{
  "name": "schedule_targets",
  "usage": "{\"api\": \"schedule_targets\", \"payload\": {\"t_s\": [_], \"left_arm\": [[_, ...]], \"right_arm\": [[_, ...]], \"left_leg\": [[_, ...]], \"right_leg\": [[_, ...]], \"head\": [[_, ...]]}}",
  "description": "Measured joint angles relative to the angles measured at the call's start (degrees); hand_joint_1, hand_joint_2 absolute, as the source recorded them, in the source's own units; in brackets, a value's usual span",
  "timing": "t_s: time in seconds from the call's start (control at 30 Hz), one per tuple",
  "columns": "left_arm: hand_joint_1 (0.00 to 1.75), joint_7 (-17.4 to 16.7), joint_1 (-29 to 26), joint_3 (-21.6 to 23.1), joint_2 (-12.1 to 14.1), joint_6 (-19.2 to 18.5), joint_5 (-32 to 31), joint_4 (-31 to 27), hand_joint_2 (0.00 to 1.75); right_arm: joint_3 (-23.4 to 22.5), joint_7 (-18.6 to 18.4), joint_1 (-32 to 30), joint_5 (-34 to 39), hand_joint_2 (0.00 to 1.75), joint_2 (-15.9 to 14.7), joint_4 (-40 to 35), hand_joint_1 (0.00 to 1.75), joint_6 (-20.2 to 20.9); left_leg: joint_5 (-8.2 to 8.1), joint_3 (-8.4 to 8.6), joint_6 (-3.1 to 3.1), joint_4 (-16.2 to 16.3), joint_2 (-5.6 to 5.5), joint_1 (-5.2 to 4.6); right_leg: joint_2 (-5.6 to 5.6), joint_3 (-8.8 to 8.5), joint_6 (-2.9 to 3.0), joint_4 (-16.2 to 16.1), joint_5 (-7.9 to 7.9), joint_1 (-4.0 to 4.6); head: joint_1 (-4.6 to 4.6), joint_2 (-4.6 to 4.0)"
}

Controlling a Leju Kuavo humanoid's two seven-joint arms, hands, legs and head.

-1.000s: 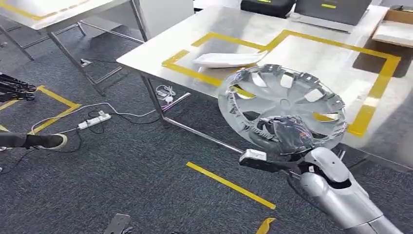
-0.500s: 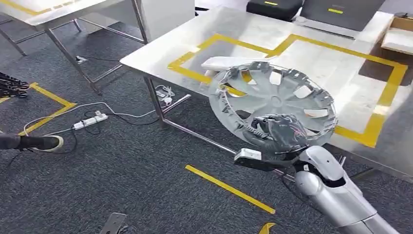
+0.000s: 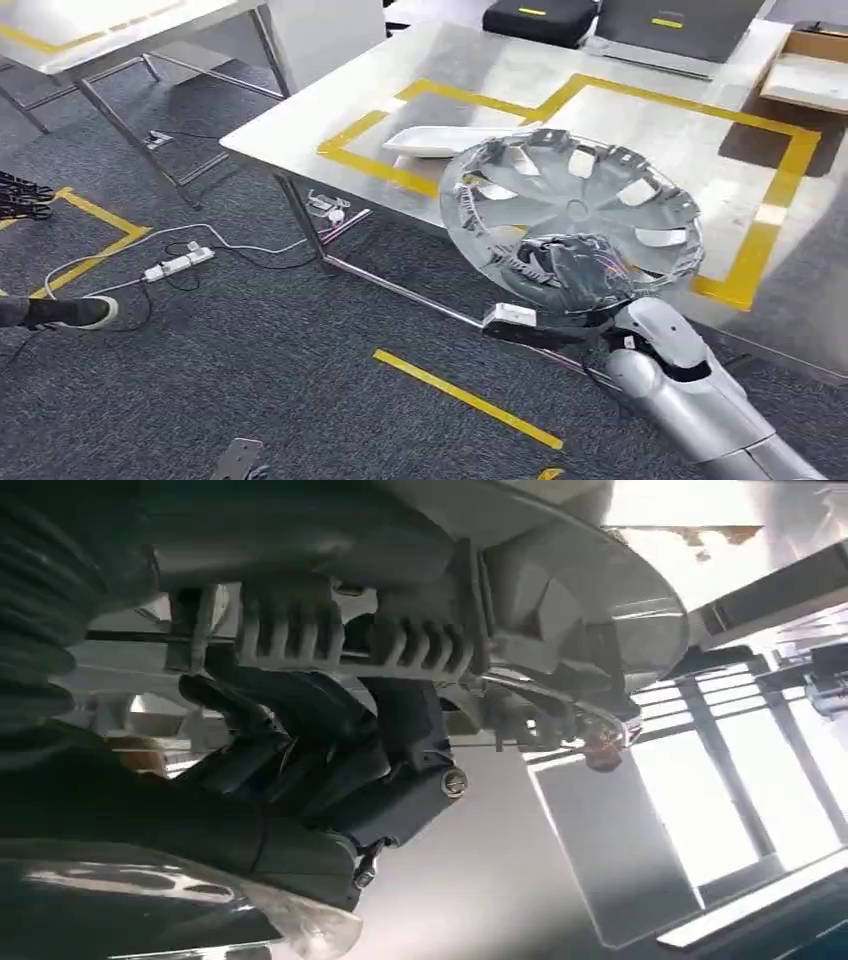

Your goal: Take the parts from the cabinet and place them on the table.

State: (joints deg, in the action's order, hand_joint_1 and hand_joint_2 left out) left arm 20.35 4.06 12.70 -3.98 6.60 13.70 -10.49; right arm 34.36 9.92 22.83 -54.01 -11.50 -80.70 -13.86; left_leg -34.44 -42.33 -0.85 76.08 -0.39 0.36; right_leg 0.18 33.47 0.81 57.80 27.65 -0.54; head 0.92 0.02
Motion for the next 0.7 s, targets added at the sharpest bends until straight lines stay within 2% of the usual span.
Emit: {"api": "schedule_targets", "payload": {"t_s": [0.03,0.07,0.13,0.17,0.2,0.23,0.3,0.33,0.37,0.4,0.47,0.5,0.53,0.57,0.6,0.63,0.67,0.7], "left_arm": [[0.00,-0.02,-0.09,0.00,0.00,0.00,0.00,0.00,1.75],[0.00,-0.02,-0.12,0.00,0.00,-0.02,0.00,0.00,1.75],[0.00,-0.02,-0.11,-0.02,0.09,-0.02,0.00,0.00,1.75],[0.00,-0.02,-0.17,-0.02,0.09,0.00,0.00,0.00,1.75],[0.00,-0.02,-0.13,0.00,0.09,-0.02,0.00,0.00,1.75],[0.00,-0.02,0.06,0.00,0.09,-0.02,-0.02,0.00,1.75],[0.00,-0.07,-0.26,-0.02,0.04,-0.02,-0.02,0.00,1.75],[0.00,-0.09,-0.27,-0.02,0.02,-0.02,0.00,0.00,1.75],[0.00,-0.09,-0.28,-0.02,0.04,-0.09,-0.02,0.00,1.75],[0.00,-0.11,-0.14,-0.02,0.07,-0.15,-0.04,0.00,1.75],[0.00,-0.11,0.05,-0.02,-0.02,-0.26,-0.20,0.00,1.75],[0.00,-0.11,0.10,-0.02,-0.02,-0.26,-0.24,0.00,1.75],[0.00,-0.11,0.08,-0.02,-0.04,-0.31,-0.37,0.00,1.75],[0.00,-0.31,0.03,0.00,-0.06,-0.33,-0.61,0.00,1.75],[0.00,-0.48,0.05,0.00,-0.09,-0.35,-0.85,0.00,1.75],[0.00,-0.81,0.14,0.02,-0.13,-0.39,-1.05,0.00,1.75],[0.00,-1.01,0.21,0.04,-0.20,-0.44,-1.42,0.00,1.75],[0.00,-1.05,0.49,0.04,-0.20,-0.48,-1.55,0.00,1.75]], "right_arm": [[0.02,-0.02,-0.05,0.00,1.75,0.00,0.00,1.75,0.00],[0.00,-0.02,-0.06,0.00,1.75,0.00,0.00,1.75,0.00],[0.00,-0.09,-0.10,0.09,1.75,0.00,0.00,1.75,0.00],[0.00,-0.09,-0.13,0.11,1.75,0.00,0.04,1.75,0.02],[0.00,-0.04,-0.05,0.07,1.75,0.00,0.09,1.75,0.00],[-0.02,-0.04,-0.05,0.00,1.75,0.00,0.07,1.75,-0.07],[0.00,-0.02,-0.06,-0.02,1.75,0.00,0.07,1.75,-0.09],[-0.04,-0.02,-0.01,-0.02,1.75,0.00,0.02,1.75,-0.09],[-0.06,-0.04,-0.06,0.02,1.75,0.00,0.00,1.75,-0.11],[-0.11,-0.09,0.03,0.02,1.75,0.00,0.02,1.75,-0.11],[-0.04,-0.05,-0.14,-0.17,1.75,0.00,0.07,1.75,-0.13],[0.05,0.04,-0.14,-0.24,1.75,0.00,0.09,1.75,-0.11],[0.02,0.04,-0.11,-0.26,1.75,0.00,0.15,1.75,-0.11],[0.02,0.04,0.05,-0.20,1.75,0.00,0.31,1.75,-0.04],[0.02,0.09,0.28,0.09,1.75,0.00,0.48,1.75,0.02],[0.00,0.09,0.69,0.35,1.75,0.00,0.72,1.75,0.11],[-0.02,0.11,1.34,0.55,1.75,0.02,1.07,1.75,0.13],[0.00,0.17,2.17,0.68,1.75,0.11,1.58,1.75,0.11]], "left_leg": [[1.20,-0.51,0.05,-0.14,0.00,0.00],[3.70,0.12,0.19,-2.66,0.00,0.00],[10.15,3.77,0.66,-12.47,0.00,-0.01],[10.63,4.94,0.90,-15.14,-0.06,-0.12],[10.18,5.38,1.05,-16.37,-0.05,-0.36],[9.36,5.67,1.29,-16.87,0.03,-0.39],[9.10,5.54,1.77,-16.97,-0.09,-0.54],[9.27,6.20,2.10,-17.84,-0.07,-0.10],[9.18,6.66,2.33,-18.17,-0.06,-0.11],[8.98,6.90,2.67,-18.22,-0.04,-0.11],[8.58,7.10,3.09,-18.20,-0.03,-0.17],[8.33,7.25,3.12,-18.18,-0.03,-0.18],[8.06,7.57,3.11,-18.17,-0.06,-0.16],[7.70,8.09,3.08,-18.17,-0.12,-0.14],[7.30,8.71,2.98,-18.15,-0.20,-0.12],[6.80,9.42,2.77,-18.10,-0.27,-0.10],[6.31,9.84,2.44,-18.07,-0.27,-0.12],[6.05,9.76,2.08,-17.87,-0.33,-0.47]], "right_leg": [[0.14,-0.42,-0.05,0.00,0.30,0.01],[0.21,-0.97,-0.11,0.01,0.67,0.01],[0.22,-2.21,-0.42,0.00,1.55,0.01],[0.21,-2.31,-0.73,-0.02,1.90,0.01],[0.37,-2.01,-1.10,0.34,2.12,0.37],[0.37,-1.61,-1.36,0.29,2.05,0.27],[0.30,-1.86,-1.98,-0.31,2.13,0.11],[0.33,-1.80,-2.41,-0.27,2.69,0.17],[0.26,-1.30,-2.51,0.82,3.24,0.09],[0.26,0.51,-2.57,4.08,4.45,0.04],[0.27,6.33,-2.81,13.40,7.32,0.02],[0.26,9.07,-2.98,17.05,7.91,0.02],[0.25,10.43,-3.12,17.90,6.88,-0.03],[0.20,10.18,-3.17,15.94,4.43,-0.10],[0.13,8.78,-3.11,12.02,1.34,-0.16],[-0.02,6.53,-3.07,6.58,-2.05,-0.19],[-0.31,4.87,-2.95,2.21,-3.65,-0.18],[-0.37,3.52,-2.97,1.75,-2.72,0.15]], "head": [[0.07,0.00],[0.02,0.00],[0.02,0.00],[0.13,0.00],[-0.02,0.00],[0.00,0.00],[-0.09,0.00],[0.02,0.00],[0.15,0.00],[0.31,0.00],[0.26,0.00],[0.22,0.00],[0.29,0.00],[0.24,0.00],[0.28,0.00],[0.28,0.00],[0.29,0.00],[0.20,0.00]]}}
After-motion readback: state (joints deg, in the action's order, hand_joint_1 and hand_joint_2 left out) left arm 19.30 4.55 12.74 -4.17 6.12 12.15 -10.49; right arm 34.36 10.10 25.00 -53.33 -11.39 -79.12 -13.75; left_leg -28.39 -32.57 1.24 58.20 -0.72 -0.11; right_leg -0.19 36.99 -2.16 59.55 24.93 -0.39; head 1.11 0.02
